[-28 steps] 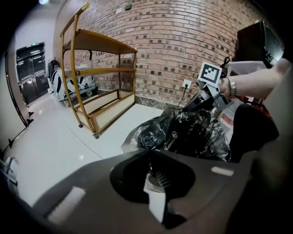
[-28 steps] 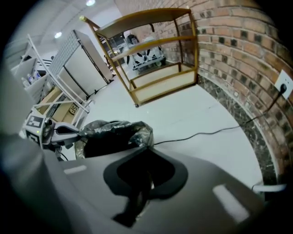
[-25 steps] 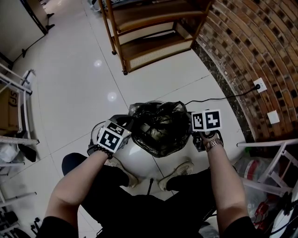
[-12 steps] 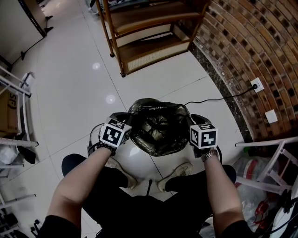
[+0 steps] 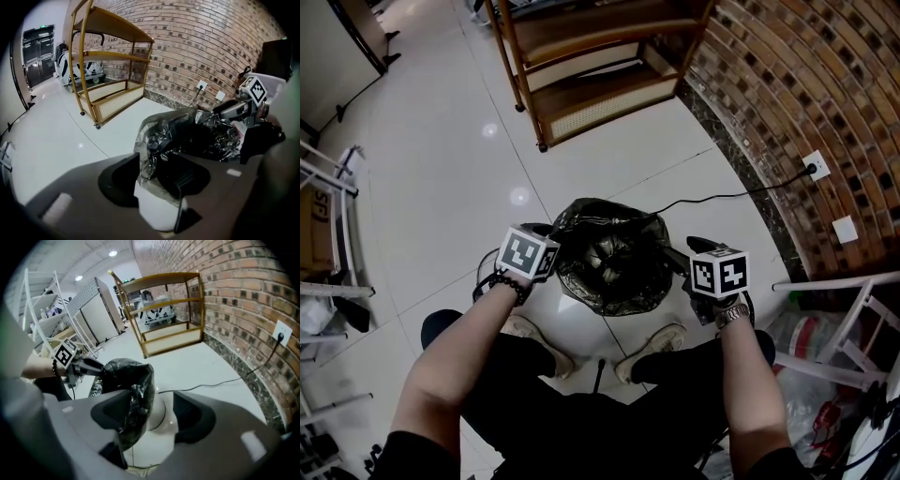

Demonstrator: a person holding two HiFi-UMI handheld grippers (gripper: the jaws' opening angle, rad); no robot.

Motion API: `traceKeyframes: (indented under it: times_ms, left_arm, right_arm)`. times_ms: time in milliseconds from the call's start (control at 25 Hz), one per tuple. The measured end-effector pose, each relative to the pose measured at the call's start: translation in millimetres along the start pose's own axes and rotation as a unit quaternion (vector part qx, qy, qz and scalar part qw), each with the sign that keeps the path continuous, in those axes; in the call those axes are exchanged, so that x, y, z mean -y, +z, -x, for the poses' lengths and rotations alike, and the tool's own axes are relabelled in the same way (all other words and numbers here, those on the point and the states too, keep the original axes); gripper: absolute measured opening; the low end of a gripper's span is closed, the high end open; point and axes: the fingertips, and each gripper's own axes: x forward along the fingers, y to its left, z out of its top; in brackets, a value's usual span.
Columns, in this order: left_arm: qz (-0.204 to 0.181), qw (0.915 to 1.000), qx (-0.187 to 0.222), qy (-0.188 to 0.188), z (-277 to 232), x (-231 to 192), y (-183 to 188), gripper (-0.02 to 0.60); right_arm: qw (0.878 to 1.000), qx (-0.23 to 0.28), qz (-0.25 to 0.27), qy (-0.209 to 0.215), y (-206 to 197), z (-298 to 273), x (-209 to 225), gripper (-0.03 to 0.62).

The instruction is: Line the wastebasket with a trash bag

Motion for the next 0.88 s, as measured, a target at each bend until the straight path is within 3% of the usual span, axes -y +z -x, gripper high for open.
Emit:
traceKeyframes:
  times_ms: [200,320,440,600,880]
  left_arm:
    - [-0.015,0.9995,0.026,0.009,14.1,-0.5,7.9,0.221]
    - [-0.030,0.9990,0.023,0.022,15.2,-0.5,8.0,0.221]
    - [-0.041,0.9990,0.008,0.015,4.7,7.7,6.7,0.221]
    - [-0.036,0.9990,-0.025,0.008,-14.1,8.8,-5.1,0.221]
    - [-0.021,0.9987,-0.046,0.000,-35.8,-0.9,-11.3,0.221]
  right_arm:
    - [0.999,0.032,0.014,0.005,36.7,9.2,-2.1,0.288]
    - [0.998,-0.012,0.058,0.008,33.3,-16.5,-14.4,0.288]
    - [0.995,-0.073,0.066,0.004,8.1,-48.4,-17.5,0.288]
    - [0.995,-0.090,0.032,-0.004,-16.4,-73.0,-9.8,0.284]
    - [0.998,-0.007,-0.066,0.009,-3.0,-80.0,6.9,0.245]
